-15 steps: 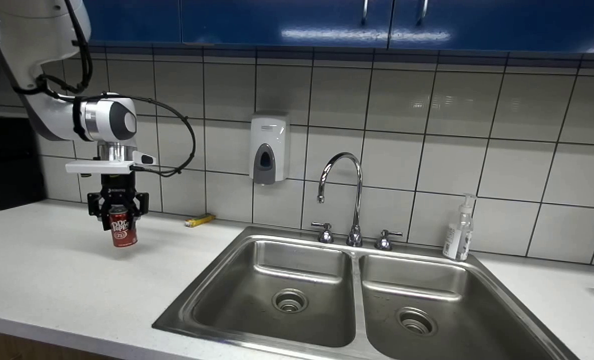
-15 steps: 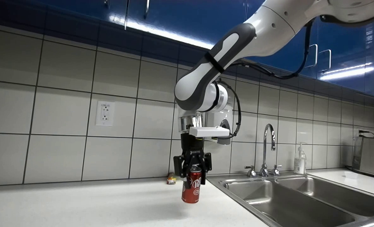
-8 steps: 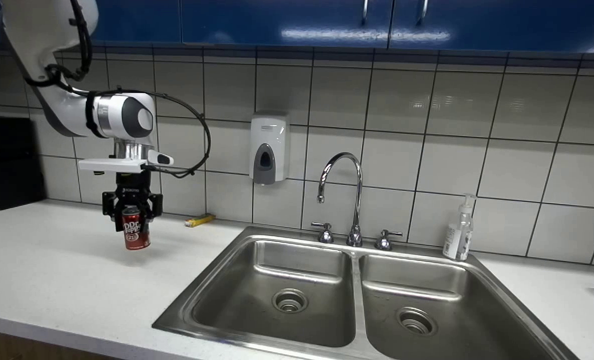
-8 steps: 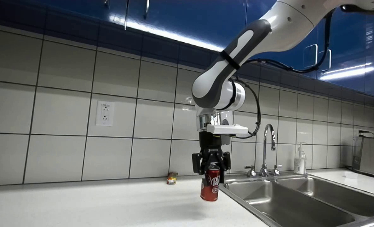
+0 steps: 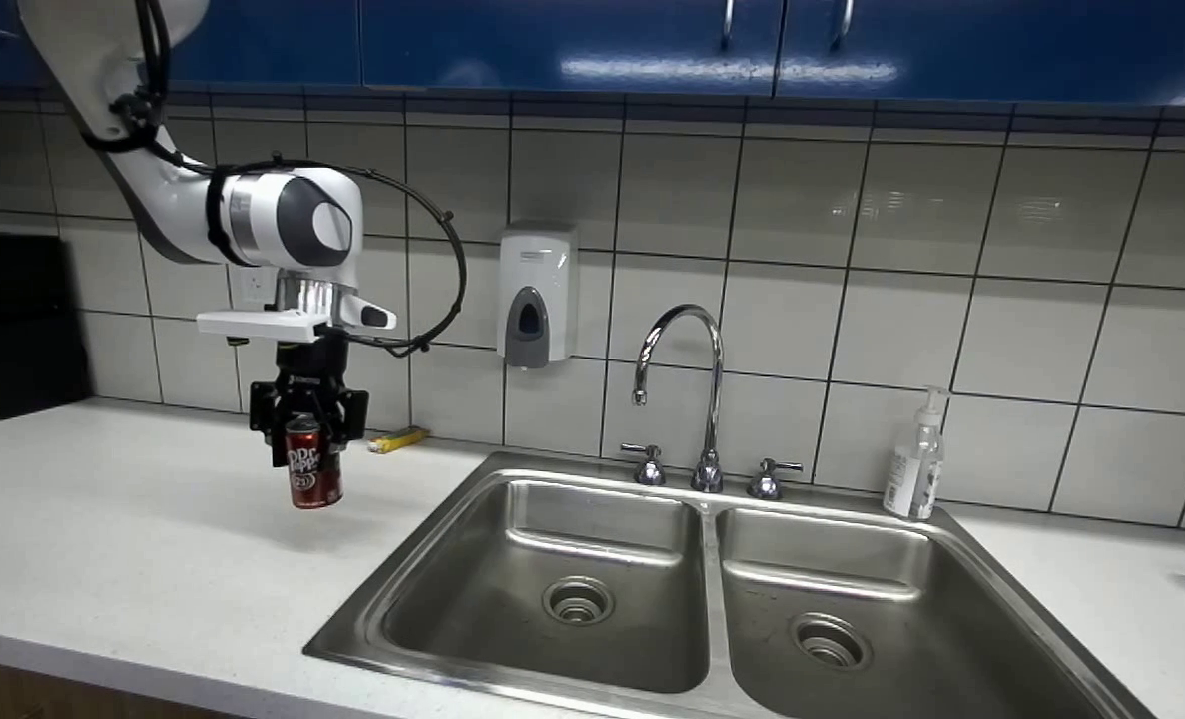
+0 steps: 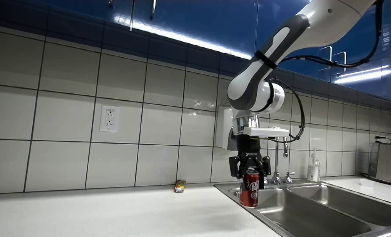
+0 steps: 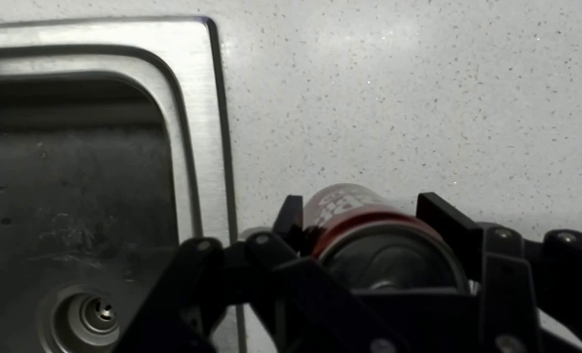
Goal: Pick up the dr pepper can and put it in the sink
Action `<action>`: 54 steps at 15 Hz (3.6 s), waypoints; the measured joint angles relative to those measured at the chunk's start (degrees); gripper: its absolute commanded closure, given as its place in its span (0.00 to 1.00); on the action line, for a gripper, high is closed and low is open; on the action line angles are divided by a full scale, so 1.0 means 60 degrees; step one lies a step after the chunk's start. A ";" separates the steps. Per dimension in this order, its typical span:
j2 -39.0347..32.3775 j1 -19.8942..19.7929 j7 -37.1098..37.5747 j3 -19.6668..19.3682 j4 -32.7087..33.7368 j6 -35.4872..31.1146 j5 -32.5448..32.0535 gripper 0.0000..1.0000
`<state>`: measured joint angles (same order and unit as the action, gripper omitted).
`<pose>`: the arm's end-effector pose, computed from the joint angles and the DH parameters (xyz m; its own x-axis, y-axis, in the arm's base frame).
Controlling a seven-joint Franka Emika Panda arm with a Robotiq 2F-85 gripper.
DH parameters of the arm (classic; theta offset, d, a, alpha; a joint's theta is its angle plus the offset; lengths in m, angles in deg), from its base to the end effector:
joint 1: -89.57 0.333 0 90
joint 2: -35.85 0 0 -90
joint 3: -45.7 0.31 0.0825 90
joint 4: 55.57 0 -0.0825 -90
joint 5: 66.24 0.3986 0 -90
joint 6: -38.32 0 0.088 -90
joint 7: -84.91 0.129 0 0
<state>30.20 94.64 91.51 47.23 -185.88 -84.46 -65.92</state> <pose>0.5019 0.0585 0.2585 0.9738 -0.0056 -0.2272 -0.0011 -0.9998 0.0197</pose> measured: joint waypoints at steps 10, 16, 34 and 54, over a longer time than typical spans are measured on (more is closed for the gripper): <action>0.0564 -0.1261 -0.0385 -0.1145 -0.0671 0.0001 0.0005 0.62; 0.0234 -0.2004 -0.1286 -0.1789 -0.0544 0.0001 0.0019 0.62; -0.4507 -0.3205 -0.2702 -0.1979 0.3099 0.0000 0.0809 0.62; -0.5760 -0.2782 -0.2678 -0.1947 0.3751 -0.0964 -0.0366 0.62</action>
<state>-4.37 77.95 75.43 35.56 -163.38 -90.24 -68.12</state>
